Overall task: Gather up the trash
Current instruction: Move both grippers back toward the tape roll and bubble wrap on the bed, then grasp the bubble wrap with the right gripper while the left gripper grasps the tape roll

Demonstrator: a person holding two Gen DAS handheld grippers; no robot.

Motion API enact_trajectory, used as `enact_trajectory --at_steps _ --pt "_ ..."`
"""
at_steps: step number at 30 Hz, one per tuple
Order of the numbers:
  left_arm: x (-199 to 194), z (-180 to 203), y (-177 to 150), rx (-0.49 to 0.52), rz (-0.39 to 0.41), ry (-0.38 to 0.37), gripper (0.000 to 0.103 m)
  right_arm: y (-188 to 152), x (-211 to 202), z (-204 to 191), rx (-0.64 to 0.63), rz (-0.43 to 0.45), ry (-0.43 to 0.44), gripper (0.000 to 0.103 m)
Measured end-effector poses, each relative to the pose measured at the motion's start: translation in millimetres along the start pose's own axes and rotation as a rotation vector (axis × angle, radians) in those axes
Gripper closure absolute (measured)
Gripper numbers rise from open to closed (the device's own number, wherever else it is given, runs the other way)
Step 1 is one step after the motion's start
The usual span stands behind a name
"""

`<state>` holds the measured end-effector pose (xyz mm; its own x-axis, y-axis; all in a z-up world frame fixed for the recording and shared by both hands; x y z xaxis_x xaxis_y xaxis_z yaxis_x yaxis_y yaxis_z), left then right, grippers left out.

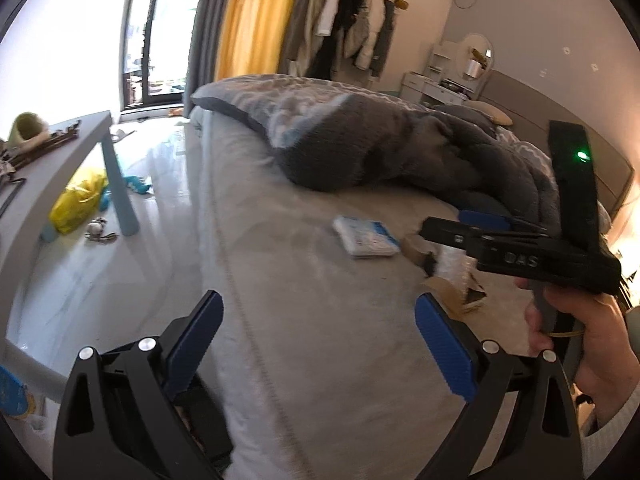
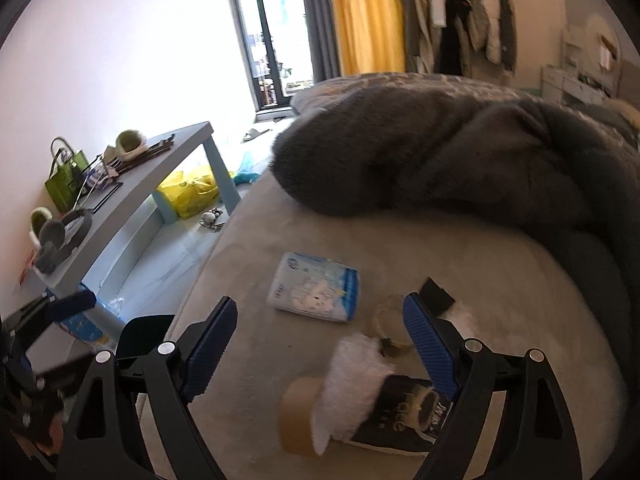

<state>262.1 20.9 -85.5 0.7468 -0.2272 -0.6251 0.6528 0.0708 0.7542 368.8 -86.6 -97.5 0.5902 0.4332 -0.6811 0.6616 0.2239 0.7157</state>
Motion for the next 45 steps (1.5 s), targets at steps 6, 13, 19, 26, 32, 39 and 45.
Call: enact_trajectory --at_steps 6,13,19,26,32,39,45 --pt "16 34 -4 0.045 -0.02 -0.053 0.007 -13 7 24 0.127 -0.048 0.057 0.033" --pt "37 65 -11 0.045 -0.065 -0.115 0.015 -24 11 32 0.188 -0.096 0.112 0.047" --pt "51 86 -18 0.035 -0.104 -0.154 0.022 -31 13 34 0.187 -0.124 0.136 0.067" --pt "70 100 -26 0.003 -0.151 -0.187 0.034 -30 4 37 0.19 -0.101 0.156 0.077" --pt "82 107 -29 -0.038 -0.166 -0.207 0.042 -23 -14 48 0.212 -0.04 0.175 0.078" --pt "88 111 -26 -0.068 -0.148 -0.208 0.051 -26 -27 65 0.227 -0.021 0.167 0.078" --pt "99 112 -22 -0.104 -0.152 -0.219 0.061 -32 -35 79 0.243 -0.009 0.155 0.078"
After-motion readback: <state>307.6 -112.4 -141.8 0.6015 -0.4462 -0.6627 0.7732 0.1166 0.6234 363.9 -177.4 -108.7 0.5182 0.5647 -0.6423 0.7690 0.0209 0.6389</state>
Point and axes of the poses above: each gripper's, at about its wrist camera, not at the fingertips, and x roughly the way its jaws point, z to its right, y to its top, the point moved 8 cm from there along x, roughly the way its jaws point, and after that the axes turned 1 degree about x, right-handed, at the moved point
